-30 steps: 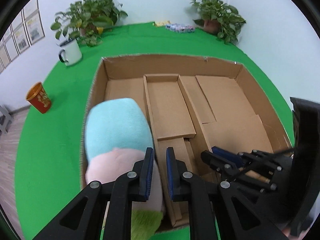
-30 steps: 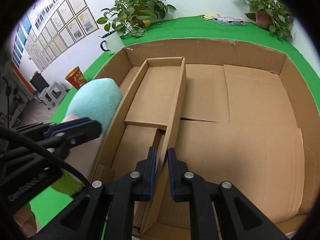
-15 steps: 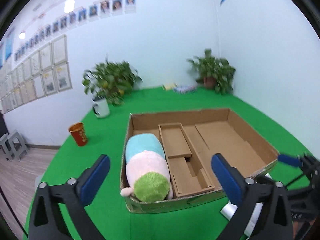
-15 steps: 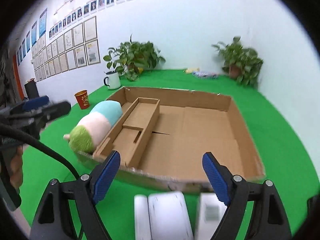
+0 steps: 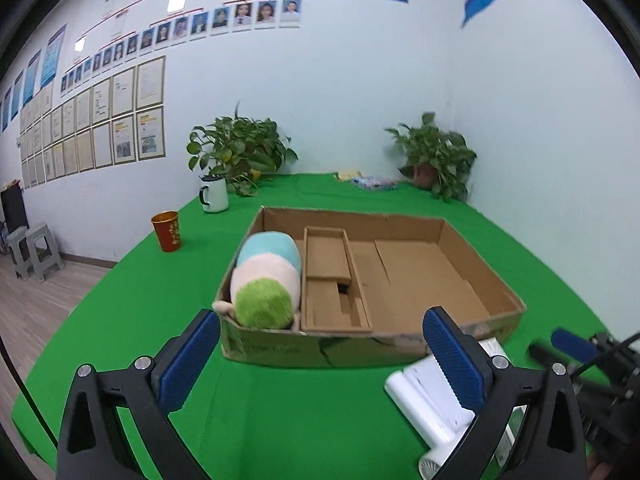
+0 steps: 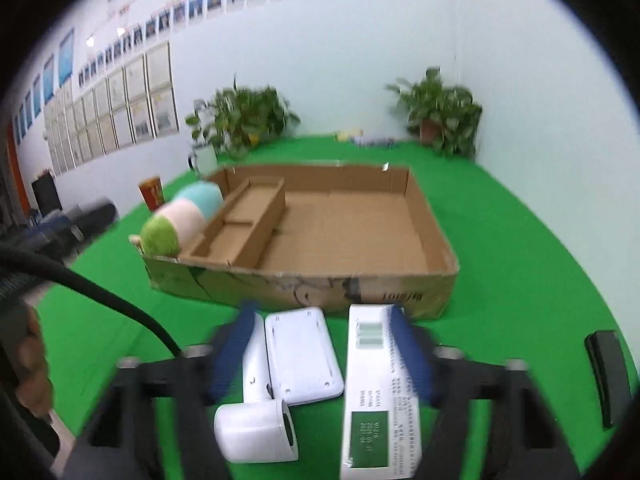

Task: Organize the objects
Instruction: 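Release the brown box and move both tools back toward the white items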

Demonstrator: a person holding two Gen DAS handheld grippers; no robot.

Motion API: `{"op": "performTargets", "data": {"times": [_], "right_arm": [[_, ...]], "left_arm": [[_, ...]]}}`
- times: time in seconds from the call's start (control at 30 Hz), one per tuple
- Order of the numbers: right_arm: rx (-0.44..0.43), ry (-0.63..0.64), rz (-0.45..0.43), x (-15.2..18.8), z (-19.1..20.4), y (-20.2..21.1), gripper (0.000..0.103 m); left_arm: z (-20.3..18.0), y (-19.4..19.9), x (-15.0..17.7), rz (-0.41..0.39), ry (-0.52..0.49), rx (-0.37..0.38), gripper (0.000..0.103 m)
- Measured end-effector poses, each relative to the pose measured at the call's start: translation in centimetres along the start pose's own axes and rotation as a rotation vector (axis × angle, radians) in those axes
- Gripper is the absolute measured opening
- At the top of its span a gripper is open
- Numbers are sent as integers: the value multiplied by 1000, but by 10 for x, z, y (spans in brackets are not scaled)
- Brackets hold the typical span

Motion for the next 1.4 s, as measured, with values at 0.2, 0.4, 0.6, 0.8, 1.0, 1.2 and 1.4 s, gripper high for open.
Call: {"op": "performTargets", "data": {"times": [0.2,0.4,0.6,0.8,1.0,1.2,1.4], "right_arm": [[-4,-19,-34,-1,-14,12,24],[-19,-79,-45,5,-22,16,102],[-95,-120,11,19,-22,6,102],[-193,-7,103,54,19,1,102],[-276,50,168,70,54,-9,101],[-259,126,265,84,66,-28,65],[-321,100,298,98,76,-14,57]], "left_arm": [[-15,-13,14,123,-50,-5,5],[-13,-17,11,127,-20,21,71],[-6,-17,10,110,-18,68,100],[-1,-37,36,238,32,180,100],[10,-63,65,348,95,176,100],[15,-74,77,379,90,163,100],[12,-88,91,438,99,190,97]]}}
Point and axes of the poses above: each gripper's, at about its wrist camera, not at the fingertips, and y roughly against the way its jaws point, z to its left, x to its underside, the point moved 7 cm from there along -y, roughly the way its jaws point, and after that the axes turned 7 degrees about y, right-handed, at the moved point
